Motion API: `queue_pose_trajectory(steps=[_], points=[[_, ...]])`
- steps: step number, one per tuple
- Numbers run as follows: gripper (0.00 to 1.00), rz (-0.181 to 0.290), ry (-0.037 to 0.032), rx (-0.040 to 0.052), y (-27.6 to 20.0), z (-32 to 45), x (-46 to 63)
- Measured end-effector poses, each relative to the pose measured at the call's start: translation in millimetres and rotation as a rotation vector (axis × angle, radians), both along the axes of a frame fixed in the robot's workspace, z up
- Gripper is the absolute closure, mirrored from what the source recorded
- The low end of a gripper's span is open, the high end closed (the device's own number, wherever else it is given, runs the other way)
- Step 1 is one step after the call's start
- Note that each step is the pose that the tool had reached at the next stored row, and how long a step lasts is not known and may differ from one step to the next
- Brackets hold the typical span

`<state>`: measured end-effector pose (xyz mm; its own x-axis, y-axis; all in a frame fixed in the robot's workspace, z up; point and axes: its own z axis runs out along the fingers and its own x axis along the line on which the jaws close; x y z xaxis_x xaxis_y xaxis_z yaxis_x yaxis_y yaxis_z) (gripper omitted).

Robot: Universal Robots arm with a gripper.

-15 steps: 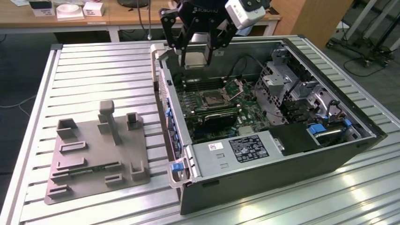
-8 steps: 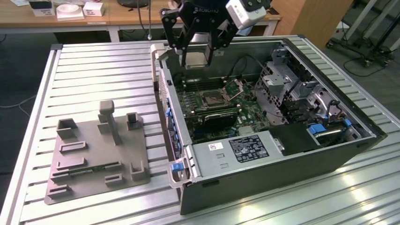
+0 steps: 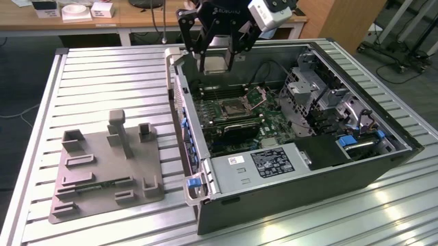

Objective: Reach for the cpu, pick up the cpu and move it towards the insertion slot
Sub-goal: 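Pick up the cpu and move it towards the insertion slot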

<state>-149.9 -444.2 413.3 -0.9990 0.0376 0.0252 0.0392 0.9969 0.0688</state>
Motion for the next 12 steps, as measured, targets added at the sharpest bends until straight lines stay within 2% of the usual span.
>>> queue_pose_trajectory(steps=[7,12], points=[[0.46,0.0,0.0,0.0,7.5,-0.5,1.7],[0.46,0.0,0.0,0.0,9.4,-0.7,2.1]])
